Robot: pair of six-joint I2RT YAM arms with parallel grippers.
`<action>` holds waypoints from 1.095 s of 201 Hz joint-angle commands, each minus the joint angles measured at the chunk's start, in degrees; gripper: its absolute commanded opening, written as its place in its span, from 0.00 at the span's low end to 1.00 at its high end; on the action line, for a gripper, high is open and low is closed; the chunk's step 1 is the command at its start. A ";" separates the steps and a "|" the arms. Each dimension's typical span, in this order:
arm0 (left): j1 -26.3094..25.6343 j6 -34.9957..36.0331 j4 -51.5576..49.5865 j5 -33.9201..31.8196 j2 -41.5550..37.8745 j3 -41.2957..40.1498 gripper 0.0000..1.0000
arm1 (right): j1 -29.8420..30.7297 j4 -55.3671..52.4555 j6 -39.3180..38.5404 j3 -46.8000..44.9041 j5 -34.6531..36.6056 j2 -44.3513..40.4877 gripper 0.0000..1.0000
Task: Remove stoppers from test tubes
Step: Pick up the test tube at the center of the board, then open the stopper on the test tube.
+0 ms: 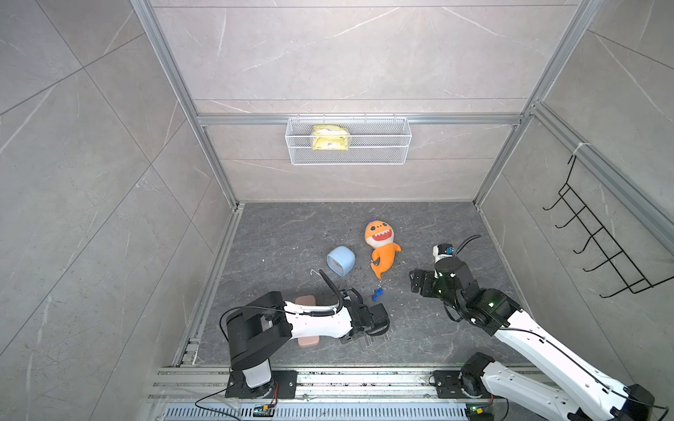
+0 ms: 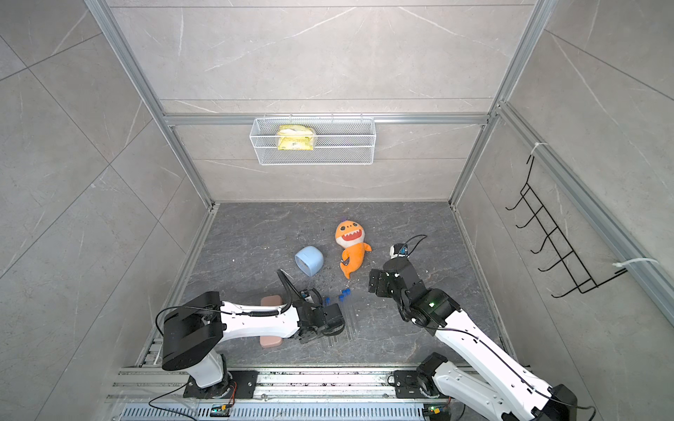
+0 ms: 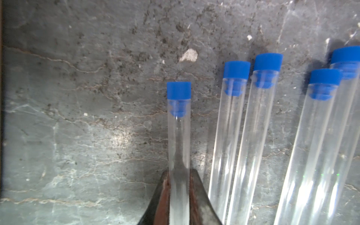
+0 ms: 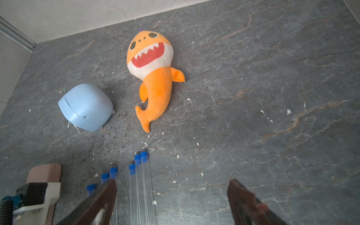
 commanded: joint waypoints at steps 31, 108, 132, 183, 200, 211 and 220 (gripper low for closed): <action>0.82 8.09 -3.77 -4.45 -4.82 -2.31 0.10 | 0.35 1.50 0.18 -0.61 -0.76 -0.35 0.91; 1.22 33.86 1.95 -18.40 -24.03 -5.91 0.12 | 0.34 3.87 0.48 -1.42 -3.18 -2.38 0.91; 2.38 44.98 8.28 -18.48 -28.32 -7.59 0.13 | 0.33 5.02 0.59 -1.68 -4.55 -3.21 0.91; 7.56 66.94 31.54 -7.56 -28.94 -12.15 0.16 | -0.15 9.95 -3.70 -0.75 -11.47 -5.81 0.91; 8.75 71.79 37.41 -1.92 -25.81 -12.03 0.14 | -0.67 11.33 -3.68 -0.52 -13.65 -6.02 0.89; 9.71 73.13 39.99 0.96 -23.29 -11.53 0.14 | -1.17 12.45 -2.83 -0.46 -15.24 -5.67 0.88; 10.22 74.07 41.53 3.29 -21.20 -10.87 0.13 | -1.78 13.56 -2.04 -0.57 -16.70 -5.15 0.87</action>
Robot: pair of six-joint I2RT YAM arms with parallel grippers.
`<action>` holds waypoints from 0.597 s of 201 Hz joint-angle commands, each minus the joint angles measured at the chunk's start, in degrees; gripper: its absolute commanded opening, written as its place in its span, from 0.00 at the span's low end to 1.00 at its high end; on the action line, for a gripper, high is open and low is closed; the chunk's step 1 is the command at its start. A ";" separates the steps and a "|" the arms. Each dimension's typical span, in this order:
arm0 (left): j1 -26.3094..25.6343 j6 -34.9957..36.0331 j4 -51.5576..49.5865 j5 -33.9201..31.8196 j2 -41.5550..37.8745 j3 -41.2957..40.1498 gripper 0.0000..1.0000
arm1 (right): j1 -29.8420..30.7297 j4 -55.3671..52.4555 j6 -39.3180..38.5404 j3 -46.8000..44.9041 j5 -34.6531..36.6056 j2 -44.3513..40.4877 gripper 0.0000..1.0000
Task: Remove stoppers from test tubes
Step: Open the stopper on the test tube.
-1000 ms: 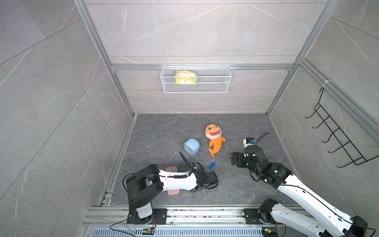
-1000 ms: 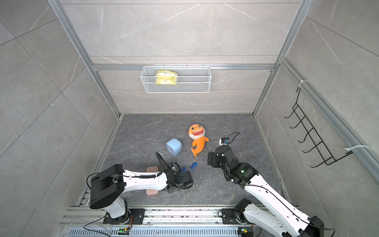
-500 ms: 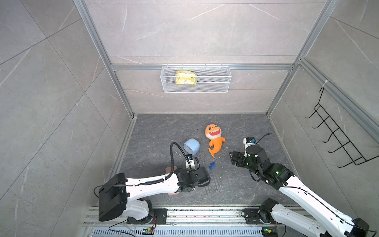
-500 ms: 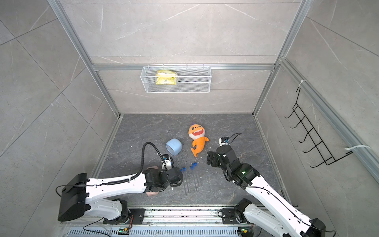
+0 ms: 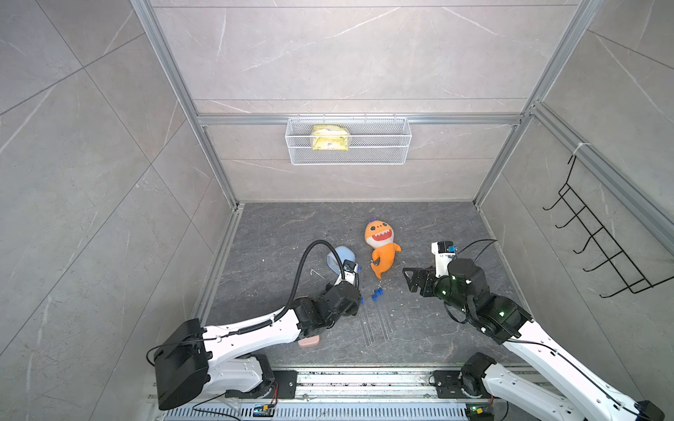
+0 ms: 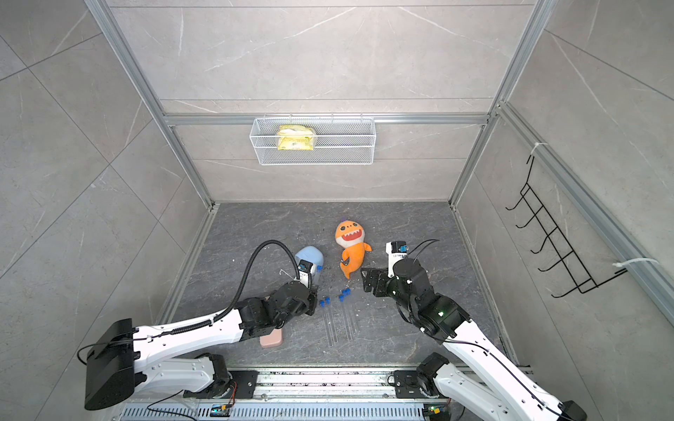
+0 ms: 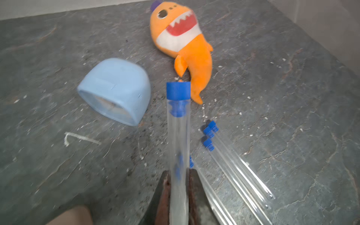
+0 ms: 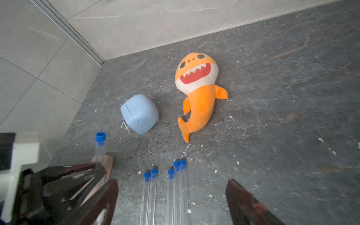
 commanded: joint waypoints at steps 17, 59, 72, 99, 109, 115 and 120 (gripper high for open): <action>2.02 10.98 14.53 10.97 7.70 2.62 0.12 | -3.16 6.41 2.38 0.37 -8.93 1.44 0.83; 3.09 12.27 19.51 15.21 11.29 3.59 0.12 | -14.87 18.14 14.73 -3.09 -26.50 5.58 0.67; 3.17 12.27 20.05 15.78 11.45 3.79 0.12 | -16.28 23.22 18.30 -3.98 -30.83 8.88 0.61; 3.97 11.18 18.74 17.09 11.49 5.51 0.12 | -16.20 28.53 20.34 -4.07 -33.70 13.84 0.53; 4.46 10.38 18.81 18.05 11.47 5.87 0.12 | -16.22 29.14 20.14 -3.88 -33.71 14.87 0.52; 4.72 9.95 18.83 18.63 11.56 6.04 0.12 | -16.16 29.22 19.91 -3.69 -33.71 15.35 0.52; 4.85 9.65 18.90 19.02 11.63 6.23 0.12 | -15.93 29.24 19.67 -3.44 -33.65 15.75 0.51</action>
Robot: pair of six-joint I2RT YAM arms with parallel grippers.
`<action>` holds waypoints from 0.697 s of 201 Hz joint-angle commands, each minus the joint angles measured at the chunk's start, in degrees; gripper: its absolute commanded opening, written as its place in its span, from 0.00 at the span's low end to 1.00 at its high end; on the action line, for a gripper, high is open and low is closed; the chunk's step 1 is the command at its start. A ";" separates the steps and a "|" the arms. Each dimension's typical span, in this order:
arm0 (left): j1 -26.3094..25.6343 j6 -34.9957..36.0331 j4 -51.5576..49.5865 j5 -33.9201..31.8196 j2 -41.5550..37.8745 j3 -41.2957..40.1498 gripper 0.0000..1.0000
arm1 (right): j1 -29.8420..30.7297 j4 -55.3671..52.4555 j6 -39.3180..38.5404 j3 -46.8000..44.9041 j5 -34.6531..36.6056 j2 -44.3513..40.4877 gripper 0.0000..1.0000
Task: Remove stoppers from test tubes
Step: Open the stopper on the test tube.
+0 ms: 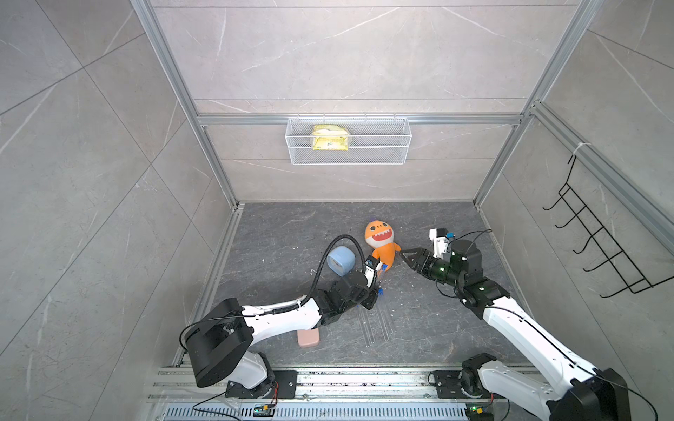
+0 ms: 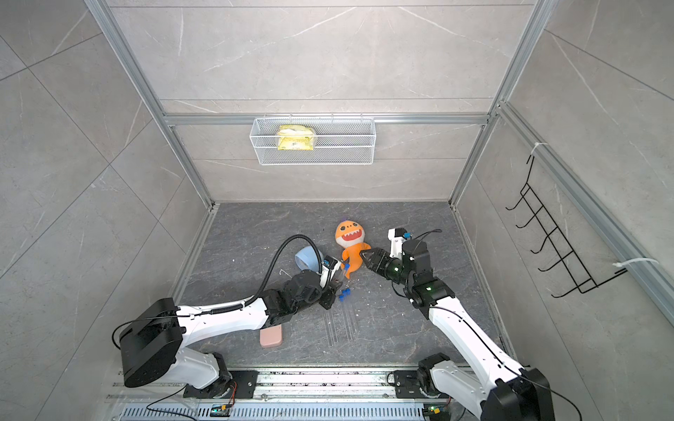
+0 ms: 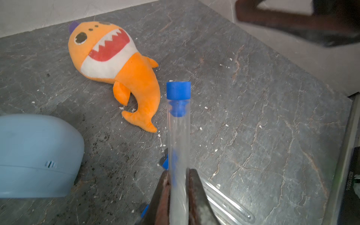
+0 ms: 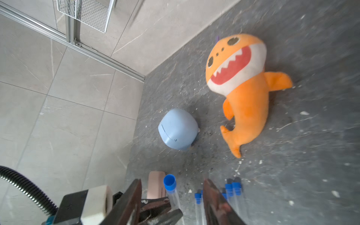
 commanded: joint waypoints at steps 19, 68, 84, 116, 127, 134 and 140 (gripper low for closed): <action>1.37 -1.21 2.17 3.66 0.81 3.69 0.11 | 1.57 4.57 0.62 1.32 -2.80 2.78 0.50; 1.46 -2.24 1.87 5.30 1.36 4.90 0.11 | 3.61 4.40 -0.47 2.57 -1.28 6.13 0.49; 1.46 -2.30 1.26 5.48 1.57 5.32 0.10 | 3.84 4.67 -0.40 3.05 -1.27 6.63 0.49; 1.39 -2.82 1.09 6.37 2.17 5.66 0.10 | 4.36 4.89 -0.80 4.07 -1.48 8.09 0.46; 1.45 -3.00 0.90 6.59 2.36 5.82 0.10 | 4.64 4.96 -0.90 4.45 -1.43 8.52 0.45; 1.44 -3.10 0.90 6.66 2.45 5.84 0.10 | 4.81 5.00 -0.99 4.52 -1.40 8.74 0.44; 1.46 -3.17 0.81 6.77 2.54 5.94 0.10 | 5.00 4.98 -1.06 4.67 -1.33 8.91 0.43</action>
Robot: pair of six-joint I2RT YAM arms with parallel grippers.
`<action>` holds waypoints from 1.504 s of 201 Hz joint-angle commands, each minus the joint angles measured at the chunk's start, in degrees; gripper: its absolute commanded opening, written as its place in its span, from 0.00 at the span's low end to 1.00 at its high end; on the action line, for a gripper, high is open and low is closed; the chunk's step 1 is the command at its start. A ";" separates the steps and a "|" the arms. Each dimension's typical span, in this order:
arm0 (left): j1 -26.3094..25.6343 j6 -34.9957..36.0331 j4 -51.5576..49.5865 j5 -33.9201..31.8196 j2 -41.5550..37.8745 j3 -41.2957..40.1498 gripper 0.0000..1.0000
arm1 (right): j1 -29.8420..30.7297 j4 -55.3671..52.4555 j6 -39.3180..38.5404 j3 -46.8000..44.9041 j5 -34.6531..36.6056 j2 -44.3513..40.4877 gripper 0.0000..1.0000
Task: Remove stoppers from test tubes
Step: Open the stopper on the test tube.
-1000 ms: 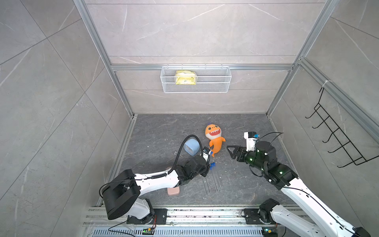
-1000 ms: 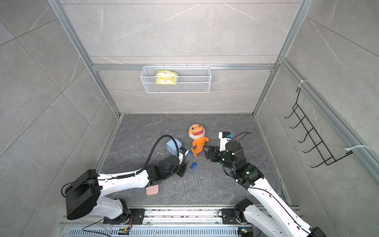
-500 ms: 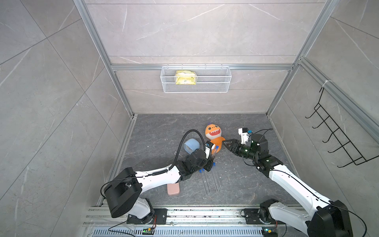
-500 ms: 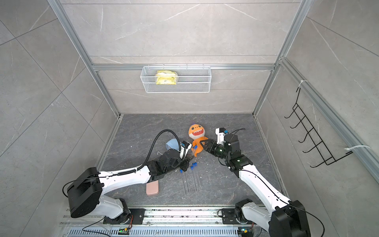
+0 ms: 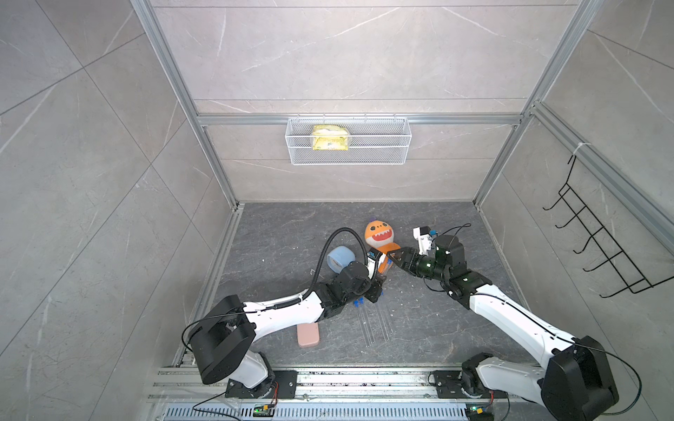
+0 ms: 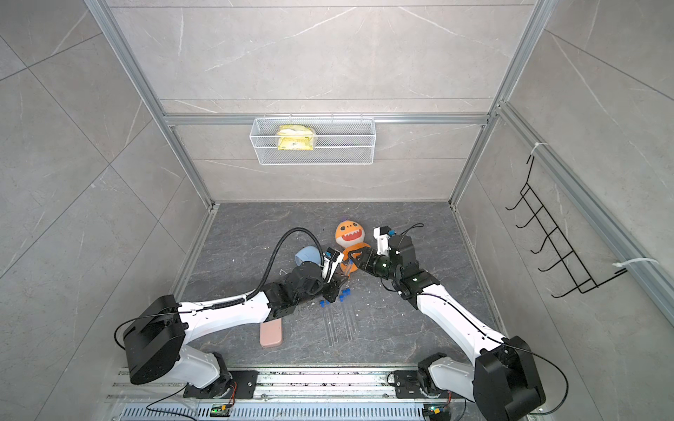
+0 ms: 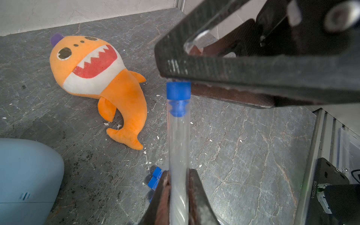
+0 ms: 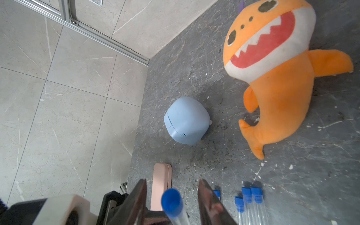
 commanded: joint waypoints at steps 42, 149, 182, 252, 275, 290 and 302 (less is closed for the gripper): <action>0.24 -0.78 0.20 1.74 0.54 2.53 0.09 | 1.39 1.07 -1.71 2.07 1.06 1.69 0.39; 0.18 -1.15 0.28 2.35 0.31 2.57 0.08 | 1.79 -0.87 -3.21 2.62 3.20 2.66 0.31; 0.18 -1.17 0.28 2.34 0.00 2.53 0.08 | 1.95 -1.66 -3.74 2.66 3.88 2.75 0.31; 0.19 -1.13 0.28 2.62 -0.17 2.52 0.08 | 2.34 -1.44 -3.83 2.66 4.10 3.81 0.27; 0.24 -1.14 0.31 2.61 -0.25 2.53 0.08 | 2.35 -1.31 -3.74 2.59 4.27 3.88 0.25; 0.24 -1.26 0.33 2.66 -0.26 2.44 0.08 | 2.52 -1.31 -3.74 2.57 4.27 4.01 0.24; 0.19 -1.28 0.28 2.70 -0.35 2.51 0.08 | 2.51 -1.17 -3.74 2.56 4.40 3.94 0.22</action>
